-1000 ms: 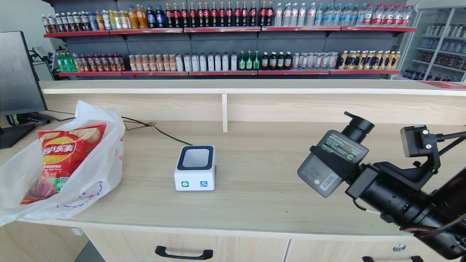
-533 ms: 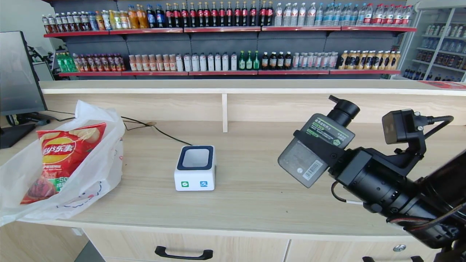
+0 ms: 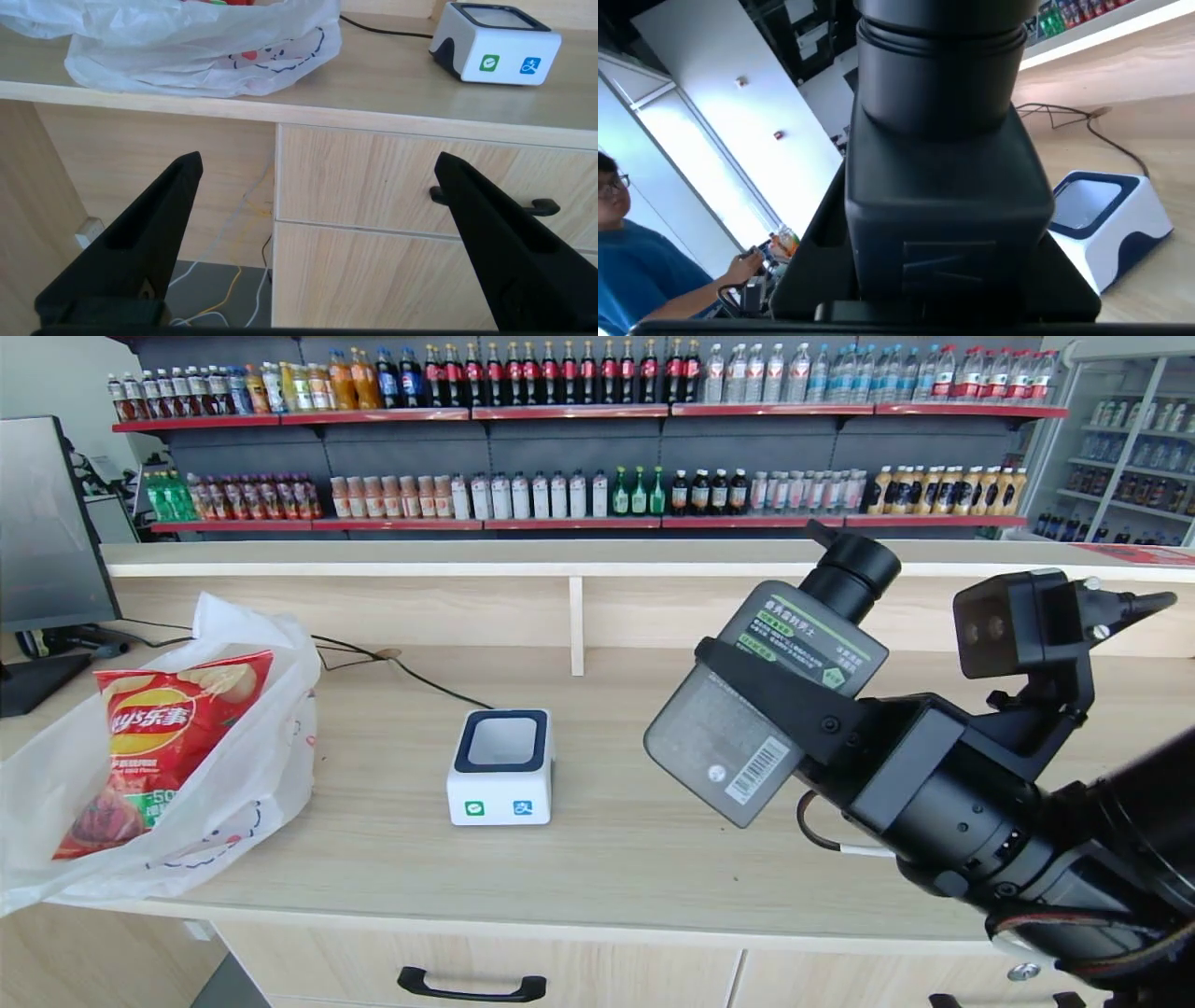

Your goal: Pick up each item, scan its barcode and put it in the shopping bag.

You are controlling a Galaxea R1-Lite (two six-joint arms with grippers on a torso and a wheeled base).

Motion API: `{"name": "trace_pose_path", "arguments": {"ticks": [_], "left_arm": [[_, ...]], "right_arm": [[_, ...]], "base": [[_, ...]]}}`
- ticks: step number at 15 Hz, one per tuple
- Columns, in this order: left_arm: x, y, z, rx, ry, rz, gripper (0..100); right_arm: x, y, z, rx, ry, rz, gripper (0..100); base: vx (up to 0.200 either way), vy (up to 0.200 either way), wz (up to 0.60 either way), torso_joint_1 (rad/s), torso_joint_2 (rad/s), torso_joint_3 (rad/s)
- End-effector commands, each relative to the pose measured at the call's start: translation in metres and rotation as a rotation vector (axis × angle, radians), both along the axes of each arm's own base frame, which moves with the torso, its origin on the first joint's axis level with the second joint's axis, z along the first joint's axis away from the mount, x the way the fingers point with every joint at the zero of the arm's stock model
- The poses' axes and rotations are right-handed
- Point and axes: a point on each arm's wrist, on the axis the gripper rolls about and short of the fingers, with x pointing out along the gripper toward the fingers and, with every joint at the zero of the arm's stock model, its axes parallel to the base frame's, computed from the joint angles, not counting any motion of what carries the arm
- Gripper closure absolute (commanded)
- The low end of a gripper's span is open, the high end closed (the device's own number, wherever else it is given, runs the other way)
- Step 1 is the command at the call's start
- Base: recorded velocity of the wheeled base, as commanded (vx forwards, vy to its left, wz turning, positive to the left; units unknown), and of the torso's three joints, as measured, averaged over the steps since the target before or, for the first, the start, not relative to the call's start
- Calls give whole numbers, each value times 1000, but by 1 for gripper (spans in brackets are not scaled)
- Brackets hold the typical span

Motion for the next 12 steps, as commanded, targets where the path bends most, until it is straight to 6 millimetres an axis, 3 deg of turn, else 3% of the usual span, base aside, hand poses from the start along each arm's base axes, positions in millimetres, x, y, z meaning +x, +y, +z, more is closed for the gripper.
{"name": "trace_pose_path", "arguments": {"ticks": [1, 12], "left_arm": [[0, 0, 0, 0, -2, 0, 0], [0, 0, 0, 0, -1, 0, 0]], "right_arm": [[-6, 1, 7, 18, -20, 23, 100], [-31, -10, 18, 34, -72, 119, 100]], "base": [[0, 0, 0, 0, 0, 0], [0, 0, 0, 0, 0, 0]]}}
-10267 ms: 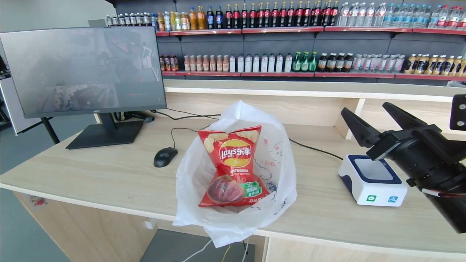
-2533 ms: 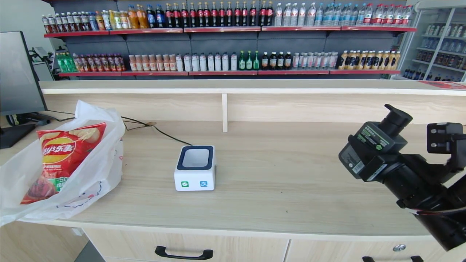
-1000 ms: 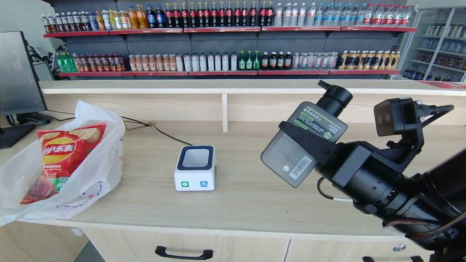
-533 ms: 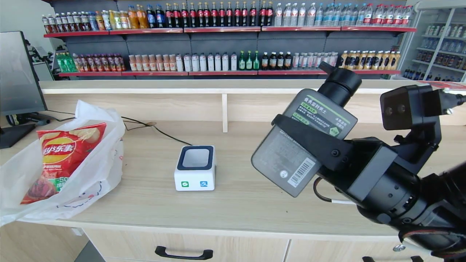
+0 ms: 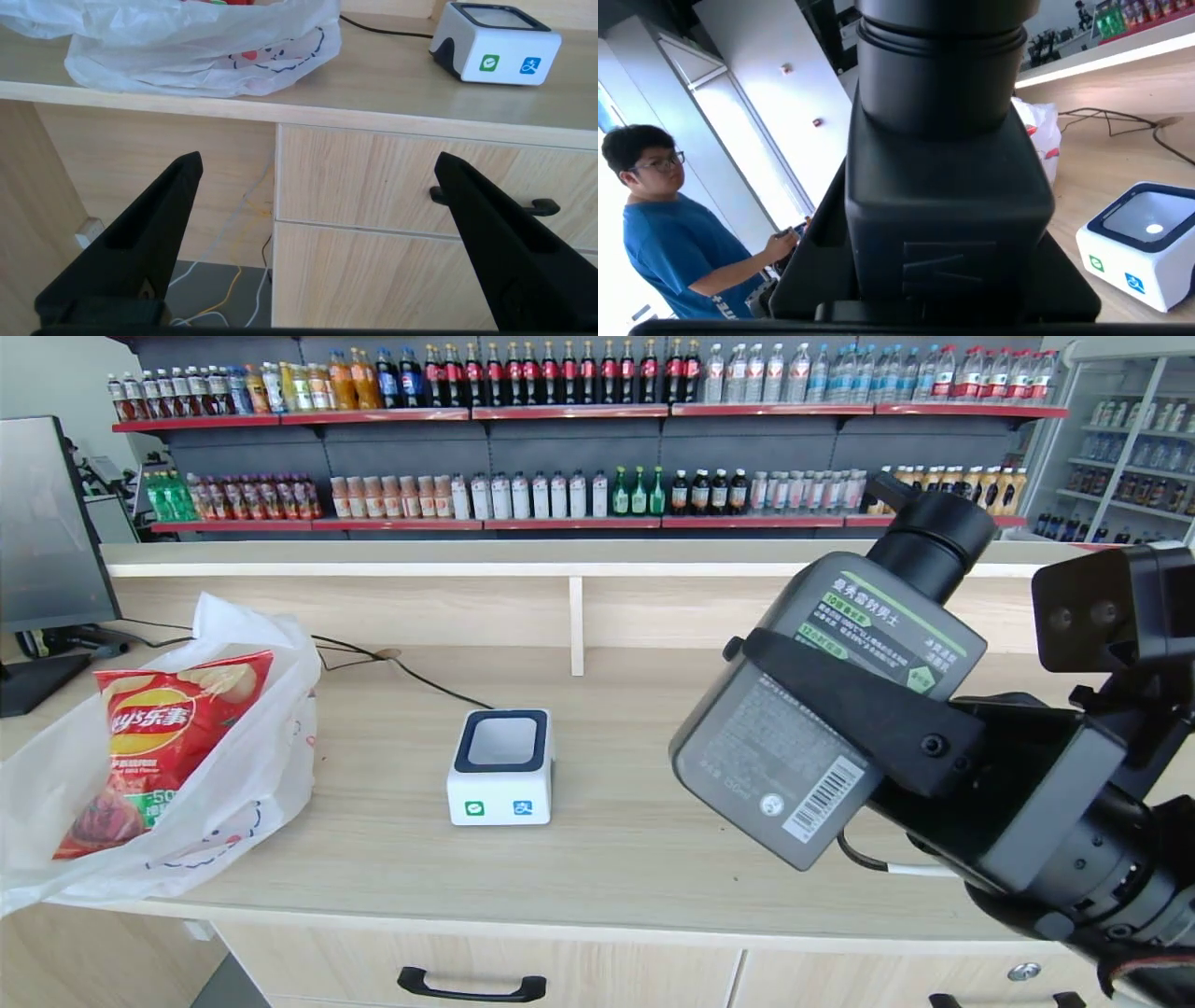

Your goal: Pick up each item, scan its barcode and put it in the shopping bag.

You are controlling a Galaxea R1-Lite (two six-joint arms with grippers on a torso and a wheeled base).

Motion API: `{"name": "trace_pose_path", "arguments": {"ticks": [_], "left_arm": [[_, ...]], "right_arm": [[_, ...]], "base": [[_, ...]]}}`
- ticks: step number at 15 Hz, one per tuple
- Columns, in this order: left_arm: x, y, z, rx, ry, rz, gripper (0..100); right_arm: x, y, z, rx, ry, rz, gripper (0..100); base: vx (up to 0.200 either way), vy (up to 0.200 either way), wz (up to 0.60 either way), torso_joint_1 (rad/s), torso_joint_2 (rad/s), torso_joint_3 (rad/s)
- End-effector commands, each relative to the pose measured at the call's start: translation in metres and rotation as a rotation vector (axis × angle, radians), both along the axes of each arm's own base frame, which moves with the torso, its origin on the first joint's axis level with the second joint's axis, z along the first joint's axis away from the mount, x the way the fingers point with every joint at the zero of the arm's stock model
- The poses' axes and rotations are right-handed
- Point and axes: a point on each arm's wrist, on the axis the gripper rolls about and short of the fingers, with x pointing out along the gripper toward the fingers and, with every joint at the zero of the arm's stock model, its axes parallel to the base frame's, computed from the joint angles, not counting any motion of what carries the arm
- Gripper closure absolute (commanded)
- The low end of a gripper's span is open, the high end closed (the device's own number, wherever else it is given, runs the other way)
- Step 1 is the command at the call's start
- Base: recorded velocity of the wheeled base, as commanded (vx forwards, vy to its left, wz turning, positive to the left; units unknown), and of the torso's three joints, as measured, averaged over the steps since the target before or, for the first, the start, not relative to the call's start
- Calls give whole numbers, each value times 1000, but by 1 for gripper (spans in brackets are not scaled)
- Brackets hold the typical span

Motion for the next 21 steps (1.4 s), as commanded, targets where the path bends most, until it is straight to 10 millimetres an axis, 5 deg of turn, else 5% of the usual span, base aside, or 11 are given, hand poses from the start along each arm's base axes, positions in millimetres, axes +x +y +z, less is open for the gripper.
{"name": "trace_pose_path", "arguments": {"ticks": [1, 16, 21], "left_arm": [[0, 0, 0, 0, -1, 0, 0], [0, 0, 0, 0, -1, 0, 0], [0, 0, 0, 0, -1, 0, 0]], "right_arm": [[-6, -2, 2, 4, -7, 20, 100], [0, -1, 0, -14, -34, -17, 100], [18, -2, -23, -155, -105, -143, 100]], "base": [[0, 0, 0, 0, 0, 0], [0, 0, 0, 0, 0, 0], [0, 0, 0, 0, 0, 0]]}}
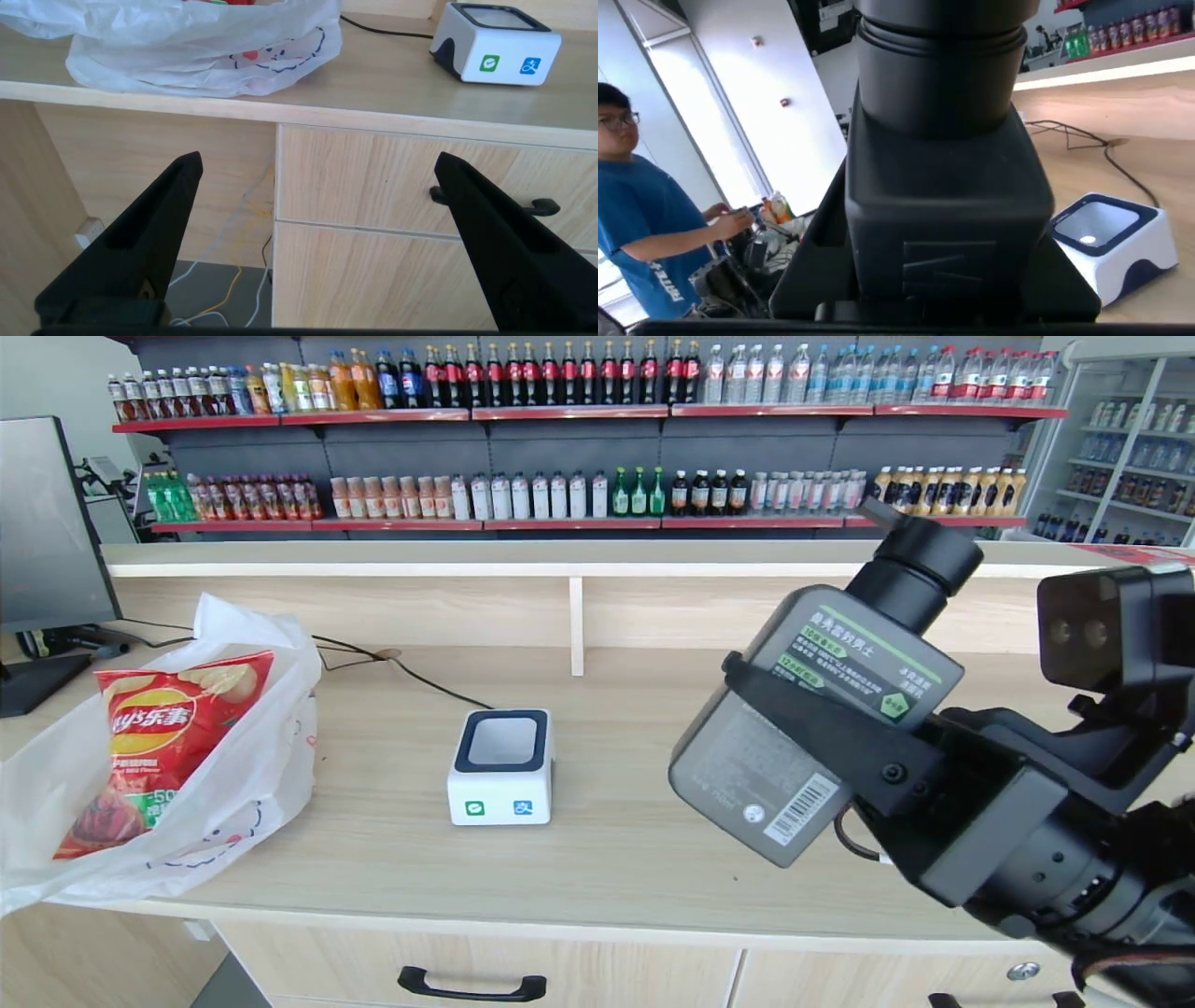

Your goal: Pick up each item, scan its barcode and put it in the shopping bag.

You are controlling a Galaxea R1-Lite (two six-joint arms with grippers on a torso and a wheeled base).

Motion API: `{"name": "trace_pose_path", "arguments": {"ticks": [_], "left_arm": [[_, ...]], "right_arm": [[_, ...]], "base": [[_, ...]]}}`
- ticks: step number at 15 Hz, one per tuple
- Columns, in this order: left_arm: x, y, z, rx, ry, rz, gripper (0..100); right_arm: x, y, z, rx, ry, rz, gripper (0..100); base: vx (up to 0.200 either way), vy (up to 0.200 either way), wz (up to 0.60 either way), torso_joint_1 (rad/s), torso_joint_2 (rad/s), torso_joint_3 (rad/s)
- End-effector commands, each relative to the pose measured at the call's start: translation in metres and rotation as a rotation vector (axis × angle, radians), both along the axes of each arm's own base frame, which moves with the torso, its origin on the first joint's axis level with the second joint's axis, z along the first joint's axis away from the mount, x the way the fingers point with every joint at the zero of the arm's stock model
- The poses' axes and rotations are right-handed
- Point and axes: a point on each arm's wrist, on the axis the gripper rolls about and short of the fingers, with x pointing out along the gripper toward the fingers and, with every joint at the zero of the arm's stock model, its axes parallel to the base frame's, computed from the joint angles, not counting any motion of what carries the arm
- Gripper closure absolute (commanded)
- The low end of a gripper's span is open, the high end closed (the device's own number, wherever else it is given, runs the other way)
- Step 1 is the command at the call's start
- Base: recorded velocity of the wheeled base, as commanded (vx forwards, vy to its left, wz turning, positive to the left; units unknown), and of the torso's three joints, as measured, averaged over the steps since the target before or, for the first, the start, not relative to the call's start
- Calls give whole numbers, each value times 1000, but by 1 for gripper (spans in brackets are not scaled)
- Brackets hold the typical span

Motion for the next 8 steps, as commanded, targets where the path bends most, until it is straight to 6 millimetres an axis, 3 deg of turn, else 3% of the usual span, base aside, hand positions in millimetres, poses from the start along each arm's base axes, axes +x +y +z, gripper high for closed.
{"name": "trace_pose_path", "arguments": {"ticks": [1, 4, 8], "left_arm": [[0, 0, 0, 0, -1, 0, 0], [0, 0, 0, 0, -1, 0, 0], [0, 0, 0, 0, -1, 0, 0]], "right_arm": [[13, -1, -18, -79, 3, -69, 100], [34, -22, -47, -282, -93, -263, 100], [39, -37, -53, -389, -185, -423, 100]], "base": [[0, 0, 0, 0, 0, 0], [0, 0, 0, 0, 0, 0], [0, 0, 0, 0, 0, 0]]}}
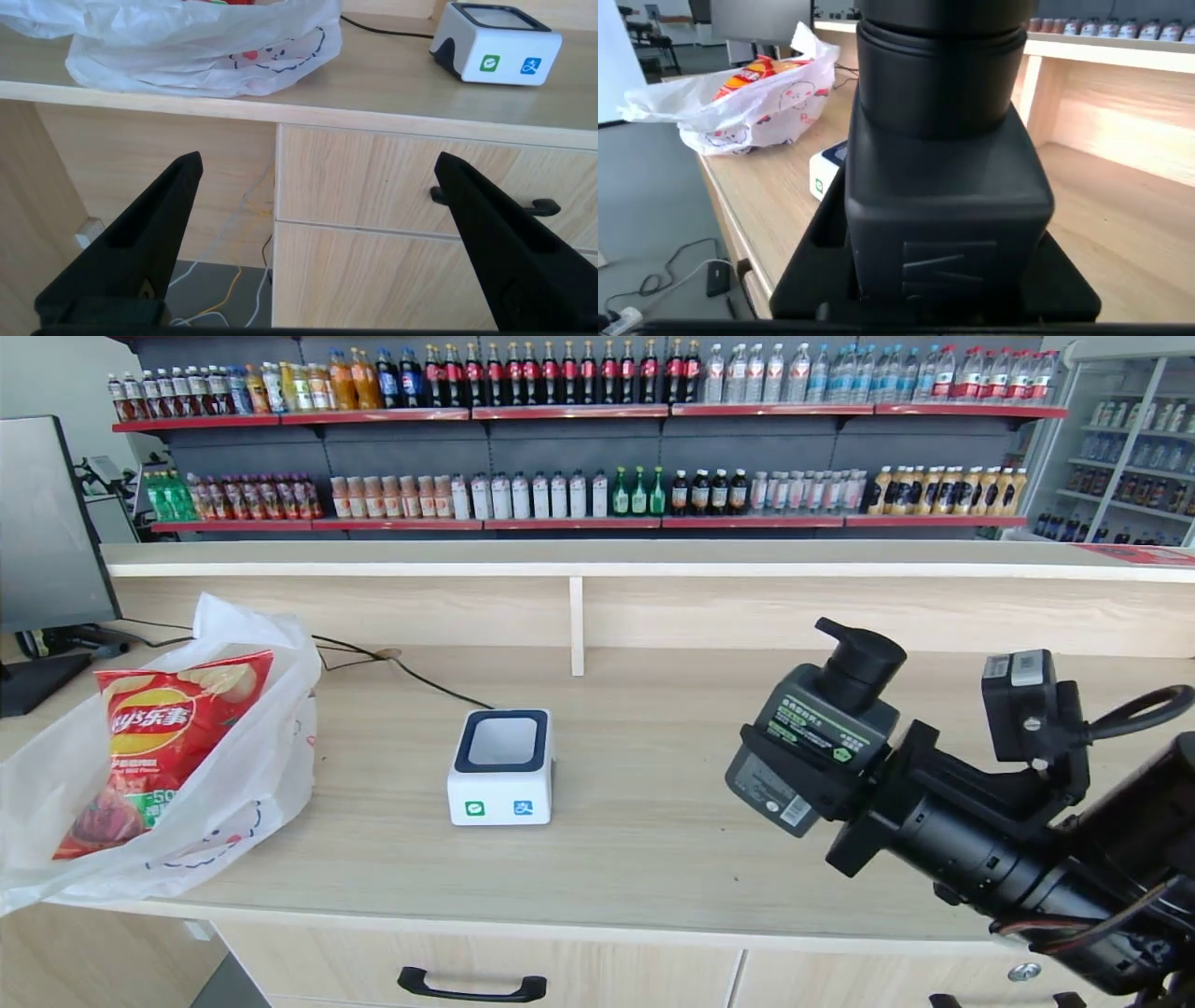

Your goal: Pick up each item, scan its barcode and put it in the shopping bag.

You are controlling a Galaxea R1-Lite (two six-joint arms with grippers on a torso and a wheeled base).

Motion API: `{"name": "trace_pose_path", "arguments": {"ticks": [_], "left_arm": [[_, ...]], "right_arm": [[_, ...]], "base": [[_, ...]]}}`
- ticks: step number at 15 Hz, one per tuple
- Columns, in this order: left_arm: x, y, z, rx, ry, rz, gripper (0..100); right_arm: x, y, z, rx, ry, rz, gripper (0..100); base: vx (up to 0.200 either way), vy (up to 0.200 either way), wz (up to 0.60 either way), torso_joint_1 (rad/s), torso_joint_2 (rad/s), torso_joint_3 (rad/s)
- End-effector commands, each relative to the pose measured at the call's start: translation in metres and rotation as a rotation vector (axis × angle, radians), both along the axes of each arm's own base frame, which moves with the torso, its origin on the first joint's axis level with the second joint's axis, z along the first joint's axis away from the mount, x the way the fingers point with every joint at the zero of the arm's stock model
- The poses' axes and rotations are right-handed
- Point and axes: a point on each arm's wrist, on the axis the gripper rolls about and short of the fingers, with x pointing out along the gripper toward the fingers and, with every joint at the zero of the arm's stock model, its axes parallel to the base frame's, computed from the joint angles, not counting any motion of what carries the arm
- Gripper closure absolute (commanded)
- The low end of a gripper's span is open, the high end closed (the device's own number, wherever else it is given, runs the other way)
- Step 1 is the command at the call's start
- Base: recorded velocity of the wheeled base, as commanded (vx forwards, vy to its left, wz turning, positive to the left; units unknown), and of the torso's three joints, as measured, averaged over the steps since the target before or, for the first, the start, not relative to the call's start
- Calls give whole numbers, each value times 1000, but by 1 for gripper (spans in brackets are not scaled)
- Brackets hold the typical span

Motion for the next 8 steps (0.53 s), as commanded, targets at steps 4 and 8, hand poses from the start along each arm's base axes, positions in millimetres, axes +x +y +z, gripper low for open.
{"name": "trace_pose_path", "arguments": {"ticks": [4, 8], "left_arm": [[0, 0, 0, 2, -1, 0, 0], [0, 0, 0, 0, -1, 0, 0]], "right_arm": [[7, -10, 8, 39, -20, -351, 100], [17, -12, 19, 74, -55, -377, 100]], "base": [[0, 0, 0, 0, 0, 0], [-100, 0, 0, 2, 1, 1]]}}
